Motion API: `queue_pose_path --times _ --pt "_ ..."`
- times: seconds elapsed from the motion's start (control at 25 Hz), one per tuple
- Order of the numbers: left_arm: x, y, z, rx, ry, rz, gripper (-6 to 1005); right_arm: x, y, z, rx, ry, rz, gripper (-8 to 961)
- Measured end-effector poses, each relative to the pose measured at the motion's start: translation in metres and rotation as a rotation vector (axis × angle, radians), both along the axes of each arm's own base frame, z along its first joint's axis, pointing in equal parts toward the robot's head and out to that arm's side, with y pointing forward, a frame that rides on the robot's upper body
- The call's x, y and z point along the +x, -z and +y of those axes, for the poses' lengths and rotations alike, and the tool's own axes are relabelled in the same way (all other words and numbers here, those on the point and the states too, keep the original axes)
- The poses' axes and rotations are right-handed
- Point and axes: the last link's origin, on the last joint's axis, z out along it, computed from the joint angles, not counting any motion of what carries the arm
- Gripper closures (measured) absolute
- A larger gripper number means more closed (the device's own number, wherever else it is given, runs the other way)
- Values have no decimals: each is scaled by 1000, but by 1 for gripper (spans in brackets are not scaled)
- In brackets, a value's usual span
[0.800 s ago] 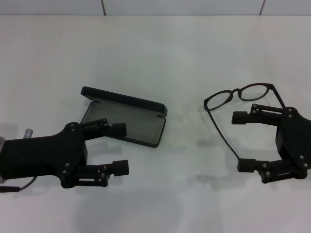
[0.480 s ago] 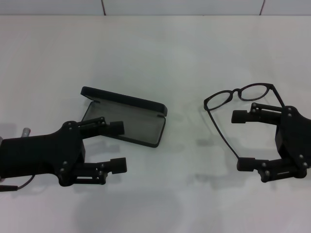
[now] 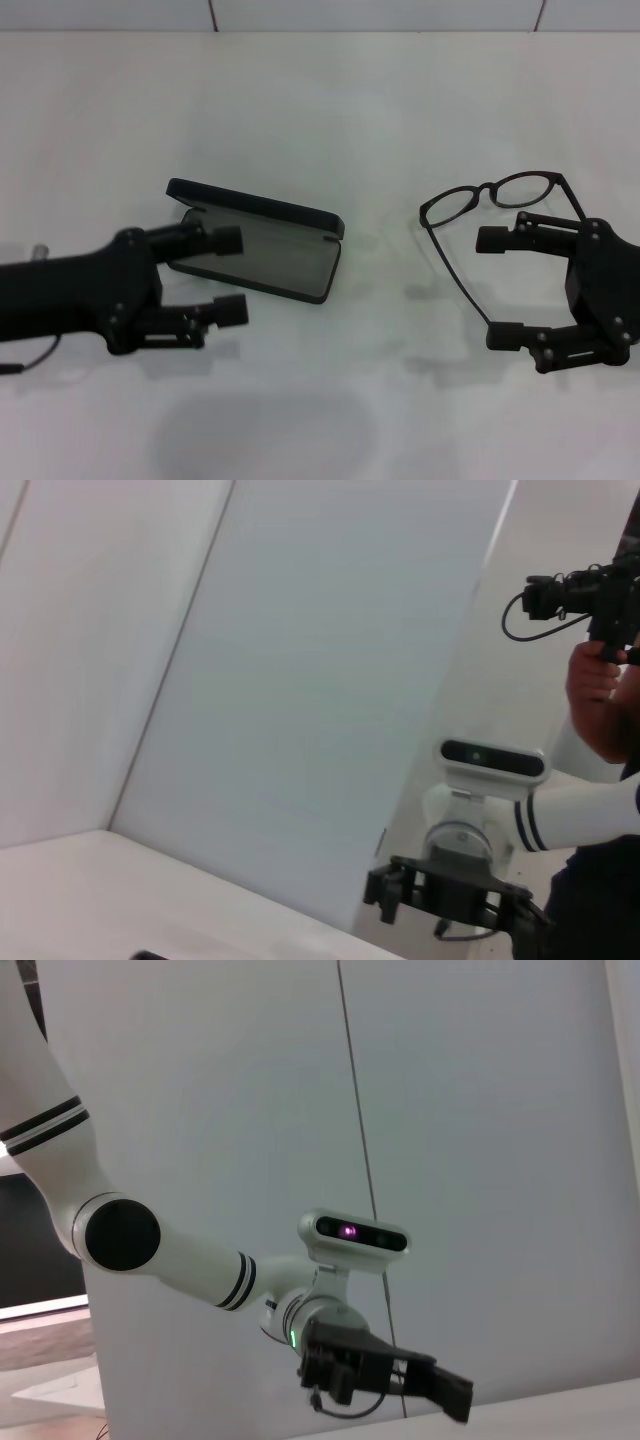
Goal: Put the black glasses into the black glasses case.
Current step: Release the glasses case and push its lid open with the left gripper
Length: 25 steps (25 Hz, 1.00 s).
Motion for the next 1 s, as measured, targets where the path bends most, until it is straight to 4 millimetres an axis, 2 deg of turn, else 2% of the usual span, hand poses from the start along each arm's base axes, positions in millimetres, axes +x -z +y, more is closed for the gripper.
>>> queue_pose_path --times 0.16,0.36,0.56,0.72,0.88,0.92,1.0 --pt "4 -14 8 18 4 28 139 1 0 0 1 6 0 71" --pt "17 -47 30 63 -9 126 139 2 1 1 7 19 4 71" --pt "45 -69 58 108 49 327 140 6 4 1 11 53 5 72" --pt "74 -67 73 147 132 522 140 8 6 0 12 74 13 72" --pt "86 -55 83 174 165 662 140 9 6 0 15 102 36 72" --pt "92 -42 90 188 197 769 140 10 7 0 15 109 41 73" --pt "94 -33 93 200 220 834 140 12 8 -1 13 124 47 73"
